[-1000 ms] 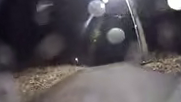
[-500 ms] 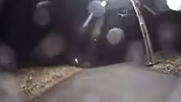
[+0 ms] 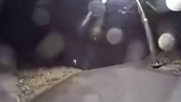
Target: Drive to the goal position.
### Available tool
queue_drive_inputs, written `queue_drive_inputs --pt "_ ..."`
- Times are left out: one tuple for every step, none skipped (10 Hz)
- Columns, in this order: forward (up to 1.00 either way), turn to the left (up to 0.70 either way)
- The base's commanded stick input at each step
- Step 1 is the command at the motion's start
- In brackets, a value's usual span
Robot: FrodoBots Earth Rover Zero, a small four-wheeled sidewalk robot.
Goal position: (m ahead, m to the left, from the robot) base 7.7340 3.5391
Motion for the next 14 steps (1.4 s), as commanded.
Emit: queue_drive_inputs --pt "1.00 0.00" --pt "1.00 0.00" --pt "1.00 0.00" --pt "1.00 0.00" --pt "1.00 0.00" --pt "1.00 0.00" --pt "1.00 0.00" --pt "1.00 0.00" --pt "1.00 0.00" --pt "1.00 0.00" --pt "1.00 0.00" --pt "1.00 0.00" --pt "1.00 0.00" --pt "1.00 0.00"
